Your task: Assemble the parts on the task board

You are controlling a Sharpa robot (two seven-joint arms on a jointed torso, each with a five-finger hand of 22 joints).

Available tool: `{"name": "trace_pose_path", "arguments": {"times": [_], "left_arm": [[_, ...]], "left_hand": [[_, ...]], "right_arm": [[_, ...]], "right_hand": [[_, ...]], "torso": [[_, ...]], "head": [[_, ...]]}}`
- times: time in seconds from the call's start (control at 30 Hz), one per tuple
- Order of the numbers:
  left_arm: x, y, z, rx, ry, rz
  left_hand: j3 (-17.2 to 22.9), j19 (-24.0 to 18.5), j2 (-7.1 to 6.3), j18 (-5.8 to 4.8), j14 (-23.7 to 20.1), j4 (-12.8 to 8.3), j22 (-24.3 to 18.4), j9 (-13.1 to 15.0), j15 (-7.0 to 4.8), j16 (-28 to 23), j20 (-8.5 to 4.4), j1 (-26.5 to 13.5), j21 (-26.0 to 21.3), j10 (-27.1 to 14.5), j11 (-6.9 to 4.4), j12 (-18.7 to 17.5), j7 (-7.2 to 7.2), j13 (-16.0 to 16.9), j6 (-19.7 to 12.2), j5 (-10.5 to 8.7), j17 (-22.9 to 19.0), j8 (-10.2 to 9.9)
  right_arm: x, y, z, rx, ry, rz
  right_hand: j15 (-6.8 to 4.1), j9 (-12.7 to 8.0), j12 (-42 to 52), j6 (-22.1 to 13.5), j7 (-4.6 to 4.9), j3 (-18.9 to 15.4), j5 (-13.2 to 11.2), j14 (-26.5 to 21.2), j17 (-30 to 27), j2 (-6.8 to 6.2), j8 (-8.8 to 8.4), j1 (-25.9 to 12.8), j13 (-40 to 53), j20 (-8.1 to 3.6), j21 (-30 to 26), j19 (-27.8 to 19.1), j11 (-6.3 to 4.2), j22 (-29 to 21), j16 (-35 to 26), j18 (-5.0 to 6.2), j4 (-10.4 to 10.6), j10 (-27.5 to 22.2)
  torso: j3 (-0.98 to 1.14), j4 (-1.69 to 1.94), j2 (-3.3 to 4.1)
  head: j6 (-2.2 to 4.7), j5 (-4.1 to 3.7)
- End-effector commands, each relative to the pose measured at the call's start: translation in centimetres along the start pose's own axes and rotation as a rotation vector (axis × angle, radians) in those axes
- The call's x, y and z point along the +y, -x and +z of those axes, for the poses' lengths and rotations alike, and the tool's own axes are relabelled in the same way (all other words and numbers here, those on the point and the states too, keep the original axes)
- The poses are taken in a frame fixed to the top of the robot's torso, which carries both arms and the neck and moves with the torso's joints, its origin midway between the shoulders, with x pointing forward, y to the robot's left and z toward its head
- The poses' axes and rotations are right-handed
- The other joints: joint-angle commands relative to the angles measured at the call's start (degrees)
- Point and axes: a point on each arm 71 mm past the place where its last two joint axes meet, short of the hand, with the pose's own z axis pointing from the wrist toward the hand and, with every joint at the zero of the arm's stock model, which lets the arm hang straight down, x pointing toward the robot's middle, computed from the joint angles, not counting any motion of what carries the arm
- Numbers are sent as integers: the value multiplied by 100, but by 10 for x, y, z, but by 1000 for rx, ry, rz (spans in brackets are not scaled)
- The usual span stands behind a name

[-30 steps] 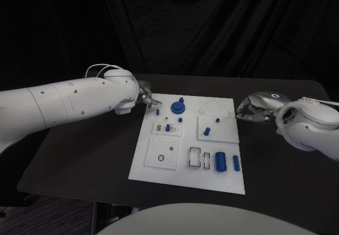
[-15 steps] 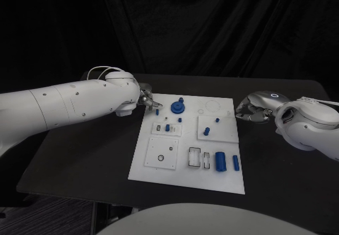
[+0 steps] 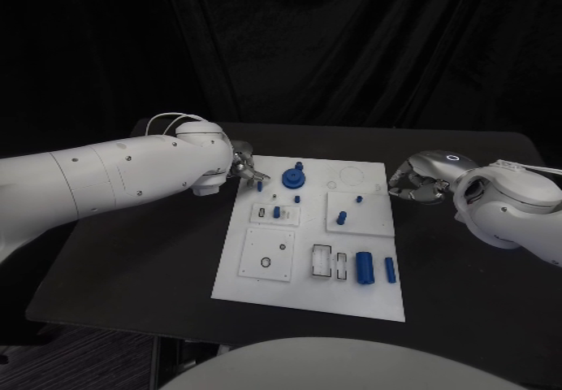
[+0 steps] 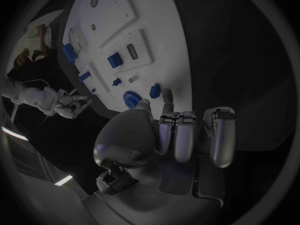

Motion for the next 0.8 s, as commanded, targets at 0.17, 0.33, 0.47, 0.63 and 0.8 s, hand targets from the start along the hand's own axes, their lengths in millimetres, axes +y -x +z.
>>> {"name": "trace_pose_path", "arguments": {"times": [0.17, 0.33, 0.47, 0.63, 0.8], "left_arm": [[-4, -3, 1, 13, -24, 0], [-5, -4, 1, 11, -27, -1], [-6, -4, 1, 10, -27, -2], [-6, -5, 0, 10, -31, -2], [-8, -5, 0, 8, -36, -4]], "left_hand": [[75, 301, -38, 61, 585, -10, 1323, -94, -38, 15, -34, 96, -54, 587, -49, 20, -5, 1492, 95, 116, 1509, -110], [118, 295, -63, 63, 585, -12, 1319, -155, -39, 15, -37, 126, -65, 587, -49, 20, -2, 1492, 121, 220, 1509, -187], [145, 296, -71, 63, 585, -10, 1320, -185, -38, 15, -36, 138, -64, 587, -47, 20, 2, 1492, 123, 276, 1509, -230], [255, 295, -135, 63, 585, -31, 1319, -247, -39, 15, -38, 212, -67, 587, -49, 20, -2, 1492, 158, 575, 1509, -328], [378, 292, -208, 65, 585, -70, 1318, -271, -46, 15, -43, 302, -73, 587, -58, 20, -14, 1492, 186, 843, 1509, -383]], "right_arm": [[0, 0, 0, -9, 2, 0], [0, 0, 0, -8, 1, 0], [1, 0, 0, -10, 3, 1], [1, 0, 0, -9, 4, 1], [1, 0, 0, -8, 2, 1]], "right_hand": [[-1, -5, 0, 31, -1, 21, 28, 574, 1471, -39, -15, -5, 1217, -7, -29, 42, 14, 963, 7, 76, 19, 321], [-1, -5, 0, 31, -1, 21, 28, 574, 1471, -39, -15, -5, 1217, -7, -29, 42, 14, 963, 7, 76, 19, 321], [-1, -6, 2, 32, -1, 26, 35, 572, 1468, -39, -16, 2, 1219, -8, -29, 45, 14, 964, 3, 76, 13, 323], [-2, -6, -1, 35, -1, 30, 38, 574, 1470, -36, -15, 5, 1217, -8, -30, 45, 14, 964, 6, 76, 11, 320], [-2, -6, -1, 35, -1, 30, 38, 574, 1470, -36, -15, 5, 1217, -8, -30, 45, 14, 964, 6, 76, 11, 320]], "torso": [[-1, -2, 2], [-1, 3, 2], [-2, 4, 1], [-5, 3, 2], [-2, 2, 9]], "head": [[-1, -6], [-1, -1], [-1, -2], [-1, -13], [-1, 12]]}}
